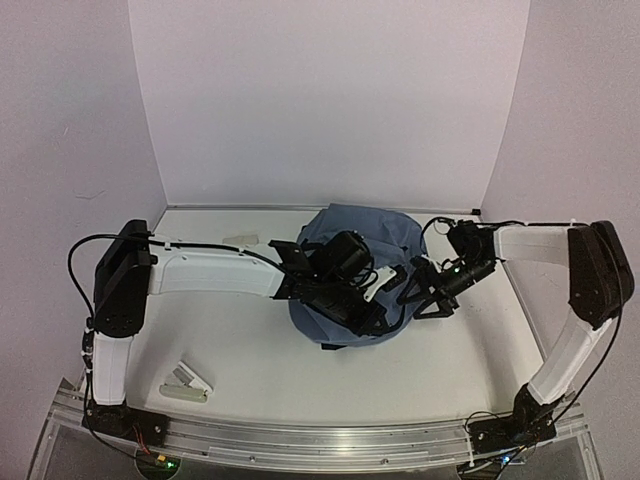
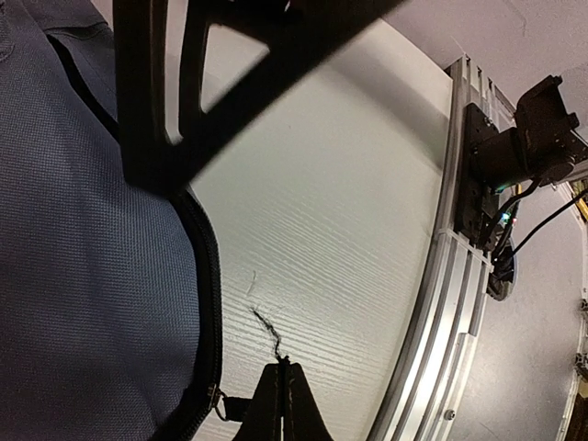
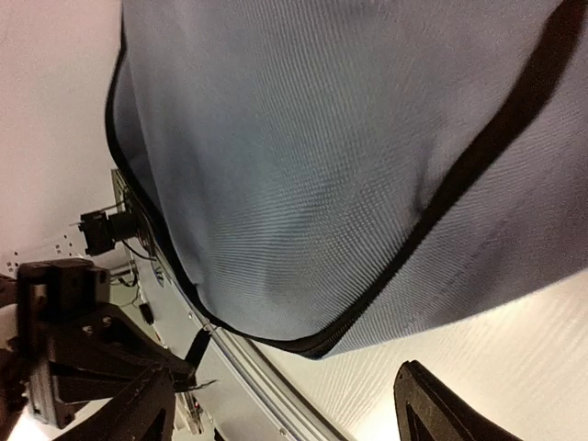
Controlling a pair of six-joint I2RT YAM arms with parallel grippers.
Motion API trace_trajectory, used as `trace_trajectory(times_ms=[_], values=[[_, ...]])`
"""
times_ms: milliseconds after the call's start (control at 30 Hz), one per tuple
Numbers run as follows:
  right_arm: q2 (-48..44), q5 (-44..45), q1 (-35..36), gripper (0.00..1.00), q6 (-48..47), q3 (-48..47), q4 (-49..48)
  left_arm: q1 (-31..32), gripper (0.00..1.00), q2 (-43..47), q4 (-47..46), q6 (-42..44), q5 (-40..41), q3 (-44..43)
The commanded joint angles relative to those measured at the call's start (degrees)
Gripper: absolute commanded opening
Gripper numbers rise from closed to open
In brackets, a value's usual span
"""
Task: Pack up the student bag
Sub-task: Zip the student bag at the center of the board.
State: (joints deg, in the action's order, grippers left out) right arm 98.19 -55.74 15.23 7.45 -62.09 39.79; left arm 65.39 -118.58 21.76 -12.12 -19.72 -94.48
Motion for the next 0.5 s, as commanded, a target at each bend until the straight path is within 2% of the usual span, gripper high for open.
trace_trajectory(times_ms=[0, 67, 133, 200, 400, 433, 467], values=[[4.58, -1.23, 1.59, 0.82, -1.89, 0.41, 1.06, -0.61, 0.0, 2.42, -2.69, -1.1, -1.01, -0.17], [6.0, -1.64, 2.69, 0.83, -1.58, -0.24, 0.7, -0.59, 0.0, 2.46, -2.85, -1.35, -1.12, 0.02], [7.46, -2.19, 4.11, 0.78, -1.09, -1.58, 0.46, -0.56, 0.0, 2.33, -3.08, -1.44, -1.33, 0.25], [8.69, -3.18, 4.72, 0.64, -0.33, -3.01, 0.39, -0.59, 0.0, 2.31, -3.49, -1.63, -1.51, 0.76], [6.78, 0.23, 4.56, 0.06, -0.57, -3.54, 0.83, -1.01, 0.0, 4.04, -3.29, -1.68, -0.44, 4.37], [5.95, 1.33, 4.48, 0.0, -0.84, -3.15, 0.96, -1.27, 0.0, 4.52, -3.29, -1.86, -0.31, 5.31], [5.27, 2.87, 4.11, 0.0, -1.1, -2.73, 1.11, -1.67, 0.0, 5.01, -3.42, -2.2, -0.32, 6.35]])
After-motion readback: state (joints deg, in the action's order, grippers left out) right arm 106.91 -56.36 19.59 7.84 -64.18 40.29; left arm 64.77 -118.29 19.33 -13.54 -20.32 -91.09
